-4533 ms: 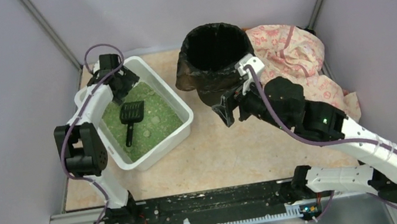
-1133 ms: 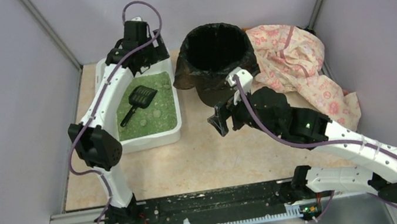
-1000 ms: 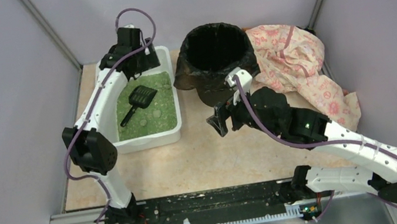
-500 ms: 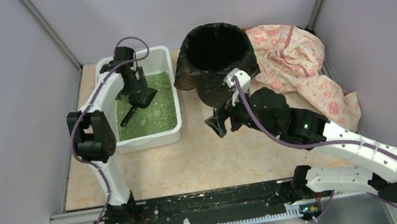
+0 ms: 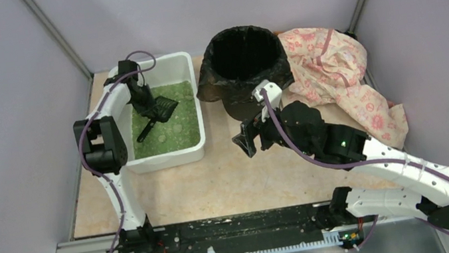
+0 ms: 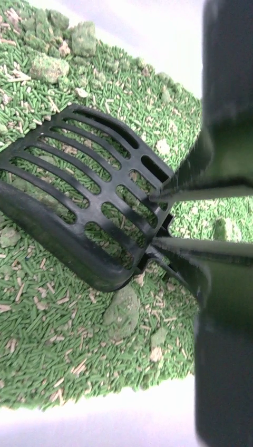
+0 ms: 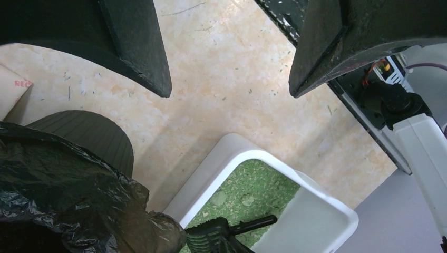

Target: Clean the litter box

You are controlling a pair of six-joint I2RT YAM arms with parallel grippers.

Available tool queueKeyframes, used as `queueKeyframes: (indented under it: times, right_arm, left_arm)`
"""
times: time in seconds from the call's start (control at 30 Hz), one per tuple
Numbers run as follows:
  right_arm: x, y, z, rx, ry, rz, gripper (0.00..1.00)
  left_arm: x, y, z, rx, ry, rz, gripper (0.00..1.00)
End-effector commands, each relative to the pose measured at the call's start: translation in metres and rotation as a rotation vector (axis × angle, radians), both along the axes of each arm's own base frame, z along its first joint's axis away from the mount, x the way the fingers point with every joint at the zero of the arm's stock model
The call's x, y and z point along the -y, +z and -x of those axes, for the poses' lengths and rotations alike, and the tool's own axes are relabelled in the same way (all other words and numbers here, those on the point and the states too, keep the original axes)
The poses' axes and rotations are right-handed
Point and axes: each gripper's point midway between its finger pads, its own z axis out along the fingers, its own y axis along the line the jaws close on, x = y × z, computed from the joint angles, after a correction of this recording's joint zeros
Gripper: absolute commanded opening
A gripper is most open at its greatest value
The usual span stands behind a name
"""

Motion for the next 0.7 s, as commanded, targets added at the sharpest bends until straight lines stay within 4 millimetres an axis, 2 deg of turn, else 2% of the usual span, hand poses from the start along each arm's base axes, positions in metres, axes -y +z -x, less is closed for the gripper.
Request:
queueKeyframes:
  times: [0.0,0.1,0.23,0.33,0.37,0.4,0.43,0.47,0.5,0.57,0.67]
  right_arm:
    - [0.002,0.018,0.0,0.041,-0.01,-0.064,0.82]
    - [0.001,0.018,0.0,0.04,-0.009,-0.066,0.82]
    - [0.003,0.016,0.0,0.037,-0.014,-0.062,0.82]
    - [0.002,0.014,-0.001,0.035,-0.015,-0.058,0.82]
    - [0.002,0.014,-0.001,0.036,-0.016,-0.059,0.82]
    - [0.001,0.014,-0.001,0.036,-0.014,-0.06,0.82]
    - [0.001,0.014,-0.001,0.035,-0.013,-0.058,0.82]
    - [0.0,0.014,-0.001,0.036,-0.012,-0.057,0.82]
    - [-0.001,0.014,-0.002,0.035,-0.011,-0.057,0.82]
    - [-0.003,0.015,-0.002,0.032,-0.004,-0.058,0.82]
    - [-0.004,0.018,0.0,0.027,-0.003,-0.071,0.82]
  left_arm:
    - [0.021,-0.043,0.032,-0.158,-0.057,0.112,0.25]
    - [0.024,-0.044,0.032,-0.158,-0.064,0.133,0.0]
    - [0.035,-0.034,0.029,-0.133,-0.085,0.189,0.0]
    - [0.042,-0.012,0.023,-0.074,-0.092,0.225,0.0]
    - [0.043,0.002,0.019,-0.032,-0.107,0.224,0.1]
    - [0.045,0.011,0.016,-0.002,-0.128,0.209,0.27]
    - [0.043,0.017,0.014,0.024,-0.141,0.171,0.49]
    - [0.038,0.022,0.011,0.045,-0.148,0.121,0.66]
    - [0.033,0.024,0.009,0.053,-0.143,0.079,0.78]
    - [0.018,0.028,0.004,0.057,-0.094,0.026,0.94]
    - [0.015,0.024,0.0,0.047,-0.061,0.067,0.99]
